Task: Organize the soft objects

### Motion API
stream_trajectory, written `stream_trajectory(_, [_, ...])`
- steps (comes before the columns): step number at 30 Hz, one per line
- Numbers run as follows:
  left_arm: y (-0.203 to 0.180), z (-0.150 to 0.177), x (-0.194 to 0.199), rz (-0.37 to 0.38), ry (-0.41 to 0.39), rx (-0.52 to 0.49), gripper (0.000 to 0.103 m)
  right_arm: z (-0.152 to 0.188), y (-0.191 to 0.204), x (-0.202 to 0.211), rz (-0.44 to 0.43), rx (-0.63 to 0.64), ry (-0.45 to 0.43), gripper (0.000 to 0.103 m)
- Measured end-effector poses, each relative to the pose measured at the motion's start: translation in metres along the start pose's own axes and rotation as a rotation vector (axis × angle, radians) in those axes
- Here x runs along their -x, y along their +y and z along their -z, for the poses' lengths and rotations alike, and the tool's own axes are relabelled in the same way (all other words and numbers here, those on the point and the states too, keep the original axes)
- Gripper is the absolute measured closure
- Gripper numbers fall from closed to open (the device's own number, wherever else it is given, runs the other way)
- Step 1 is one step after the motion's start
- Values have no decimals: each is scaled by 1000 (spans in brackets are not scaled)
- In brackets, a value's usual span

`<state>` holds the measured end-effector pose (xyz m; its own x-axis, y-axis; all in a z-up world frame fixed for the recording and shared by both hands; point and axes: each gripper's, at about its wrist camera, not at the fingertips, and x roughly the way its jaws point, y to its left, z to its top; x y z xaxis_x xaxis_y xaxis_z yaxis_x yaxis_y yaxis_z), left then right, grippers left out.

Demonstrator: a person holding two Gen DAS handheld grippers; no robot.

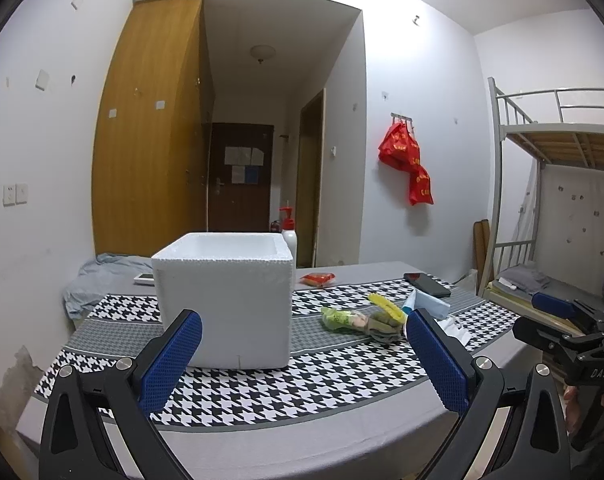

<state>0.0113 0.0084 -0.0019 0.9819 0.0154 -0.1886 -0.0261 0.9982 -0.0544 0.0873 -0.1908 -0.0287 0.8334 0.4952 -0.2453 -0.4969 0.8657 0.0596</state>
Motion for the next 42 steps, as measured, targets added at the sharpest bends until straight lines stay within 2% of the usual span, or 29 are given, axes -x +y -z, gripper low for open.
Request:
stream_trajectory(13, [-4,-1,-11,22,21,-14,1,-2,-7,-5,12,-11,13,0])
stream_trajectory(28, [-29,-7,-63,92,99,-57,1,-3,-37,-36,38,-25,86,0])
stream_trajectory(42, [-62,-9,-120,164,204,-76,1,7,-80,-65,91,-69,174,0])
